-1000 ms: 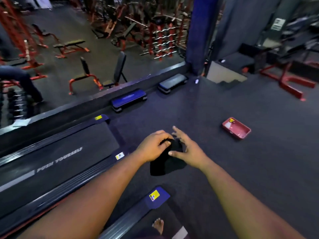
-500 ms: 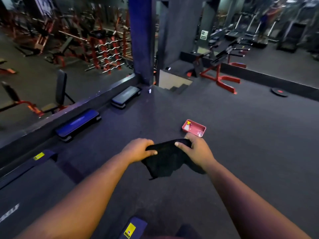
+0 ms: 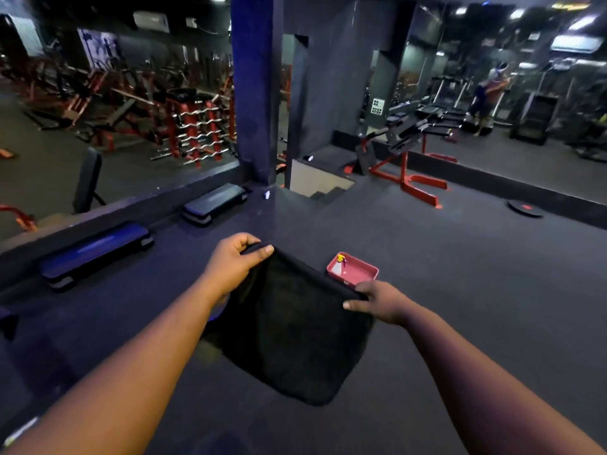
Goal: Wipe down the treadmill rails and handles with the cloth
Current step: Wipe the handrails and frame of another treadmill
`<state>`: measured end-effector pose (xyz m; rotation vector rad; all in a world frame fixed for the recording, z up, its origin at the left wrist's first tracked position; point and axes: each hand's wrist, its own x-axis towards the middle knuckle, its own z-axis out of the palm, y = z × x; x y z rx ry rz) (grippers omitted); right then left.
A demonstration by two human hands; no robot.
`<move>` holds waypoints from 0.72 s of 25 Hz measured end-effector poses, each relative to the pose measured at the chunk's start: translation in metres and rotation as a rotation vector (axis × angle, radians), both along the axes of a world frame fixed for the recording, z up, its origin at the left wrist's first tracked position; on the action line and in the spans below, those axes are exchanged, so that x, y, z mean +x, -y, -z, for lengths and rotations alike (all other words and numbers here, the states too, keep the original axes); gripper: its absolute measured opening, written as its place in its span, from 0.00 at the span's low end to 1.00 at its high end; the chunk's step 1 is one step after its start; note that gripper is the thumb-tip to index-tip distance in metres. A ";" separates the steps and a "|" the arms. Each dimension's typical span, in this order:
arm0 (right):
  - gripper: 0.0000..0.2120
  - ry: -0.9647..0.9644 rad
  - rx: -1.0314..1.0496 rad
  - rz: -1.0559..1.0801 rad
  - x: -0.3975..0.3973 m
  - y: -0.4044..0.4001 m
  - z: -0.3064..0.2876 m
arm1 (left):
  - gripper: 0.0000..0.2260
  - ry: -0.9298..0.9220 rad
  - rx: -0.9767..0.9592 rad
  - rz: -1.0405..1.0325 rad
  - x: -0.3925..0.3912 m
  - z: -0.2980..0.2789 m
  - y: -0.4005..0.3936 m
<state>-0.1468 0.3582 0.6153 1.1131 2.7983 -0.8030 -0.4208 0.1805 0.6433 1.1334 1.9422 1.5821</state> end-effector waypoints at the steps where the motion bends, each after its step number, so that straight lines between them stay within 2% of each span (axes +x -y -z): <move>1: 0.17 -0.113 -0.042 0.035 0.008 -0.011 0.021 | 0.07 0.091 0.042 -0.017 0.009 0.014 -0.014; 3: 0.14 -0.229 -0.081 0.102 0.025 -0.017 0.048 | 0.07 0.227 0.050 -0.066 0.026 0.031 -0.031; 7: 0.17 -0.080 0.174 0.190 0.035 -0.059 0.032 | 0.08 0.239 0.077 -0.180 0.022 0.004 -0.057; 9: 0.17 -0.095 0.185 0.204 0.028 -0.079 0.018 | 0.09 0.244 0.108 -0.250 0.014 -0.005 -0.068; 11: 0.18 -0.278 0.024 0.320 0.007 -0.080 0.014 | 0.09 0.251 0.070 -0.277 0.011 0.003 -0.073; 12: 0.24 -0.392 -0.106 0.378 -0.009 -0.076 0.013 | 0.08 0.279 0.037 -0.284 0.010 0.011 -0.075; 14: 0.31 -0.526 -0.420 0.422 -0.050 -0.068 0.013 | 0.05 0.424 -0.003 -0.286 0.007 0.029 -0.080; 16: 0.22 -0.539 -0.659 0.385 -0.096 -0.054 0.010 | 0.02 0.650 0.017 -0.280 0.001 0.044 -0.084; 18: 0.13 -0.506 -0.770 0.310 -0.138 -0.041 0.006 | 0.02 0.815 0.074 -0.277 -0.009 0.054 -0.087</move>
